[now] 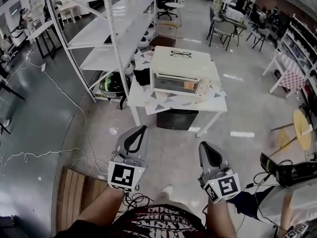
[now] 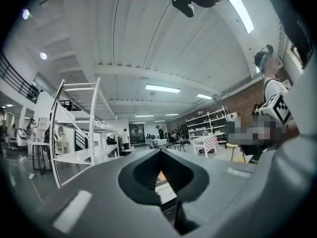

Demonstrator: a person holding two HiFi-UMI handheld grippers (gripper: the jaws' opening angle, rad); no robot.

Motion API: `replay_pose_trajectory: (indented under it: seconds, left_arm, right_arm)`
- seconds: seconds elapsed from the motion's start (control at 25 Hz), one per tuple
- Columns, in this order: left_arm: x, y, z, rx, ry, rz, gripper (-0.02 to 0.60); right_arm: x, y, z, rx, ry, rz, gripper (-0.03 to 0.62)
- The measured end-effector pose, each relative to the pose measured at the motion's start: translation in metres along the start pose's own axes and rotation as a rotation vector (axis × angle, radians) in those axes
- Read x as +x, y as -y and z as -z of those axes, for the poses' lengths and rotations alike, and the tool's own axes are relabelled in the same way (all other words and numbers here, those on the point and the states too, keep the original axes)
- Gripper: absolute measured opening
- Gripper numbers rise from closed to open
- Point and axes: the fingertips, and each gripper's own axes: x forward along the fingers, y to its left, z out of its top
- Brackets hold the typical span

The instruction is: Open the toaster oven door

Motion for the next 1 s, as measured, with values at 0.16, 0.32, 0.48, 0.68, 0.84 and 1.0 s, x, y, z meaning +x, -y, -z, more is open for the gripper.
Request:
replay_pose_trajectory:
  seconds: [0.16,0.32,0.48,0.68,0.84,1.0]
  left_arm:
    - [0.021,0.001,0.005,-0.007,-0.016,-0.027,0.001]
    - [0.043,0.007,0.01,-0.023,-0.039,-0.031,0.001]
    - [0.059,0.015,0.012,-0.023,-0.04,-0.042,0.001]
    - [0.066,0.017,0.005,-0.04,-0.021,-0.063,0.001]
    - [0.064,0.014,0.001,-0.055,-0.012,-0.072,0.001]
    - [0.062,0.009,0.002,-0.073,-0.009,-0.082,0.001]
  right_arm:
    - [0.012,0.024,-0.005,-0.005,0.014,-0.024,0.026]
    - [0.02,0.048,-0.003,0.0,0.017,-0.042,0.026]
    - [0.022,0.071,-0.001,0.005,0.017,-0.044,0.026]
    - [0.022,0.085,0.0,0.015,0.018,-0.045,0.026]
    - [0.025,0.088,-0.003,0.011,0.021,-0.054,0.026]
    - [0.03,0.09,-0.003,0.011,0.017,-0.059,0.026]
